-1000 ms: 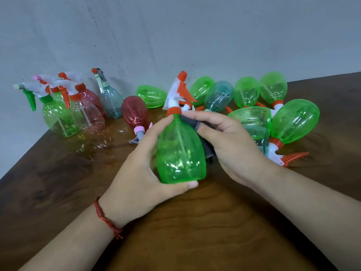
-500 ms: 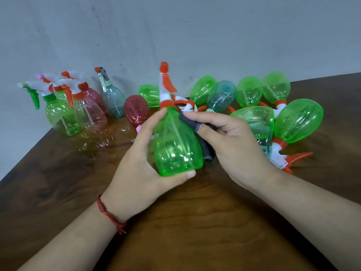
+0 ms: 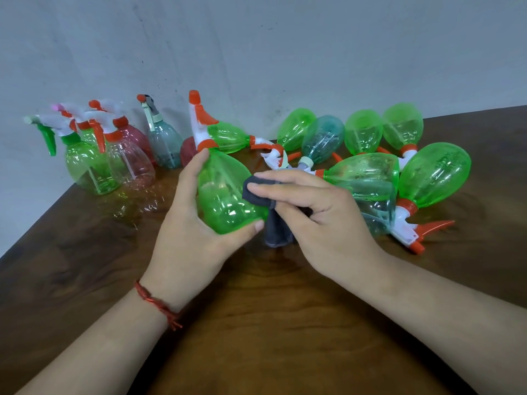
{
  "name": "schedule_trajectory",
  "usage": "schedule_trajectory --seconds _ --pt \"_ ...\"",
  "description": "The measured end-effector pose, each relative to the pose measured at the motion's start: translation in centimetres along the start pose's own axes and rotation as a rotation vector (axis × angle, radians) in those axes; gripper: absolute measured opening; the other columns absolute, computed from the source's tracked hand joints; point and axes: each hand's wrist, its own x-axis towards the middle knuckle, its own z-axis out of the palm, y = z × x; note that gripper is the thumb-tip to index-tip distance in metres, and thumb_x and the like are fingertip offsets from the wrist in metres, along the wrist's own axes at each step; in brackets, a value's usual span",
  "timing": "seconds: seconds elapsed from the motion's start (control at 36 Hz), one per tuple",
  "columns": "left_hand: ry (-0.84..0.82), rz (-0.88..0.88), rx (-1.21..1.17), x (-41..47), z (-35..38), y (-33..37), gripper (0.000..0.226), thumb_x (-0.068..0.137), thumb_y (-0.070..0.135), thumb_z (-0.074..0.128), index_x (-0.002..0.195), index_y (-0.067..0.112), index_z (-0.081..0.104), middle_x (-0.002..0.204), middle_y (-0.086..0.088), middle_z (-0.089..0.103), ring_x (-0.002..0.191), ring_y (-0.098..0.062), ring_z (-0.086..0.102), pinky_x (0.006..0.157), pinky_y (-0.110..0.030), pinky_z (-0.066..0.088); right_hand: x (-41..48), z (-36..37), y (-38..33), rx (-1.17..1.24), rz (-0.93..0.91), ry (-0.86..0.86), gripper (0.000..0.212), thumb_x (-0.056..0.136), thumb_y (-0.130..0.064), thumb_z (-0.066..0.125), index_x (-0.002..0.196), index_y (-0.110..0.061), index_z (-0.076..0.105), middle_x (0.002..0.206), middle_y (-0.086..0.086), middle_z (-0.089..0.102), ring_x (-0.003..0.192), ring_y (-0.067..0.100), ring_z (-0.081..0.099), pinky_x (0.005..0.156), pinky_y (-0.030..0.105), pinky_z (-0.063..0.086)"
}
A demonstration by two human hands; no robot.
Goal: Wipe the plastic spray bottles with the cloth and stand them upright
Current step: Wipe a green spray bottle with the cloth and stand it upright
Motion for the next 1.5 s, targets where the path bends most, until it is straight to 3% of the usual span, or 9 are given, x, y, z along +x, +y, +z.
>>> schedule_trajectory --seconds 0.14,0.22,0.33,0.44,0.75,0.89,1.14,1.31,1.5 --pt "-0.108 0.028 -0.05 -0.2 0.0 0.5 0.117 0.067 0.022 0.102 0.163 0.031 0.035 0.156 0.015 0.053 0.142 -0.005 0.054 0.119 -0.029 0.046 0.6 -0.2 0.4 0.134 0.108 0.051 0.039 0.103 0.007 0.058 0.123 -0.018 0.079 0.13 -0.009 0.074 0.129 0.006 0.064 0.114 0.027 0.047" --pt "-0.192 0.059 -0.074 -0.4 -0.2 0.9 0.119 0.068 0.025 0.104 0.164 0.032 0.034 0.16 0.011 0.05 0.146 -0.014 0.053 0.12 -0.042 0.046 1.0 -0.5 0.3 0.292 0.184 0.06 0.033 0.106 0.003 0.058 0.125 -0.015 0.078 0.125 -0.005 0.078 0.121 0.009 0.07 0.103 0.028 0.053" --pt "-0.297 0.082 -0.131 -0.7 -0.2 1.3 0.118 0.066 0.02 0.101 0.163 0.025 0.035 0.156 0.017 0.051 0.145 -0.01 0.053 0.117 -0.027 0.047 1.6 -0.9 0.2 0.515 0.303 0.056 0.033 0.107 0.003 0.053 0.128 -0.012 0.075 0.125 -0.002 0.078 0.122 0.013 0.071 0.102 0.027 0.055" --pt "-0.381 0.011 -0.242 -0.5 -0.4 1.0 0.118 0.071 0.032 0.1 0.166 0.028 0.03 0.159 0.012 0.05 0.144 -0.017 0.056 0.113 -0.029 0.05 1.7 -1.2 0.1 0.637 0.361 0.068 0.033 0.106 0.005 0.053 0.125 -0.011 0.075 0.126 0.002 0.077 0.122 0.016 0.071 0.104 0.03 0.056" --pt "-0.326 0.093 -0.05 -0.7 0.0 0.4 0.114 0.07 0.014 0.099 0.163 0.028 0.035 0.153 0.017 0.052 0.144 -0.018 0.055 0.119 -0.047 0.047 1.5 -0.8 0.2 0.49 0.313 0.057 0.03 0.105 0.003 0.058 0.114 -0.016 0.08 0.109 -0.001 0.08 0.101 0.008 0.075 0.08 0.02 0.059" --pt "-0.104 0.052 -0.025 -0.3 0.2 -0.1 0.111 0.068 0.028 0.102 0.16 0.033 0.039 0.152 0.013 0.057 0.14 -0.013 0.058 0.118 -0.044 0.047 1.0 -0.7 0.7 0.066 0.046 0.033 0.037 0.099 0.009 0.062 0.119 -0.017 0.08 0.122 -0.005 0.073 0.122 0.013 0.066 0.107 0.022 0.047" --pt "0.028 0.022 0.099 0.4 -0.5 -1.3 0.109 0.07 0.035 0.1 0.16 0.031 0.039 0.153 0.011 0.052 0.141 -0.014 0.056 0.119 -0.046 0.046 0.1 0.0 0.6 -0.138 -0.135 -0.05 0.041 0.096 0.011 0.062 0.119 -0.016 0.082 0.131 -0.003 0.07 0.124 0.008 0.064 0.107 0.028 0.051" --pt "-0.135 0.07 0.092 -0.1 0.0 -1.1 0.115 0.068 0.039 0.1 0.164 0.031 0.035 0.158 0.005 0.05 0.146 -0.019 0.052 0.12 -0.048 0.045 0.6 -0.2 0.2 -0.024 0.049 0.021 0.039 0.102 0.007 0.058 0.121 -0.018 0.081 0.13 -0.009 0.072 0.116 0.003 0.068 0.095 0.011 0.051" --pt "-0.272 0.078 -0.154 -0.9 0.2 0.9 0.113 0.068 0.012 0.101 0.161 0.024 0.037 0.151 0.011 0.057 0.14 -0.017 0.058 0.114 -0.037 0.051 1.9 -1.1 0.1 0.49 0.336 0.045 0.032 0.106 0.002 0.055 0.122 -0.015 0.076 0.119 -0.003 0.08 0.113 0.01 0.074 0.092 0.022 0.059"
